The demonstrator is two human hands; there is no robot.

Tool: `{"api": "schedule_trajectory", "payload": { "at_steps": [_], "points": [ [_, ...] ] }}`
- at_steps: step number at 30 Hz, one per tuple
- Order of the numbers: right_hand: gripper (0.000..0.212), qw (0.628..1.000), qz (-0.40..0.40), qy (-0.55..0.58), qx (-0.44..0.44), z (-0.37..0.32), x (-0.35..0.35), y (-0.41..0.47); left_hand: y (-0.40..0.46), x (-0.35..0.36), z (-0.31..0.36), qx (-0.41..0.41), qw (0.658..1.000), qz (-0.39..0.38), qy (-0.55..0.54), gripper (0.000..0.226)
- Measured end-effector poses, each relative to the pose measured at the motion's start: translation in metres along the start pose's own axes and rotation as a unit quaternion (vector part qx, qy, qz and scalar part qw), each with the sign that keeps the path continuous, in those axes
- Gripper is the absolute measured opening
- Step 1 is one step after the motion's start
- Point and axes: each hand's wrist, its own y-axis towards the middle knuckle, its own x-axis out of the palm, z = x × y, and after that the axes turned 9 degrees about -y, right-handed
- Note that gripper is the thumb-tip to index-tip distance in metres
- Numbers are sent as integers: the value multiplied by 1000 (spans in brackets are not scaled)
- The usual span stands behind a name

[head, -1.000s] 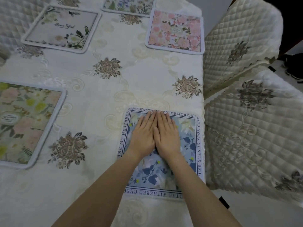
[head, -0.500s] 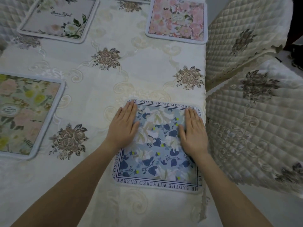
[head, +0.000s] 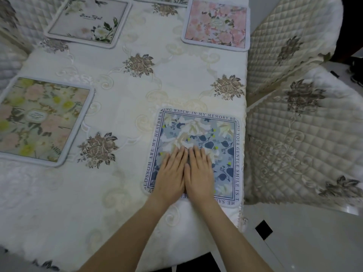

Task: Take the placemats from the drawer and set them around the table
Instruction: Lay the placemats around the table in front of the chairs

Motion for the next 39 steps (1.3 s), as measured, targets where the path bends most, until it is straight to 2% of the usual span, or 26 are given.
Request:
{"api": "schedule_trajectory", "payload": {
  "at_steps": [5, 13, 19, 21, 23, 25, 27, 32, 36, 39],
  "points": [
    [56, 999, 4, -35, -42, 23, 8, -7, -7, -4, -24, 36, 999, -30, 5, 58],
    [57, 999, 8, -39, 13, 79, -16, -31, -26, -28, -64, 16, 999, -43, 5, 62],
    [55, 999, -21, -31, 9, 79, -35, -26, -23, -53, -64, 25, 996, -63, 61, 58],
    [40, 1000, -21, -1, 24, 74, -52, -18, -13, -67, -54, 20, 998, -43, 49, 50],
    [23, 994, 0, 88, 64, 67, -76, -11, -2, -84, -41, 26, 1000, -11, 7, 47],
    [16, 984, 43, 150, 81, 60, -103, -9, 7, -102, -28, 41, 999, 31, -14, 43],
    [16, 982, 94, 150, 60, 57, -128, -10, 11, -121, -10, 61, 995, 81, -19, 36],
    [21, 982, 151, 113, 23, 54, -174, -28, -4, -162, 42, 58, 980, 188, -40, 31],
    [25, 981, 171, 86, 13, 53, -189, -63, -44, -172, 78, 57, 973, 221, -46, 28],
    [32, 978, 187, 97, 4, 56, -191, -93, -73, -167, 95, 30, 974, 212, -71, 37]
  ]
}}
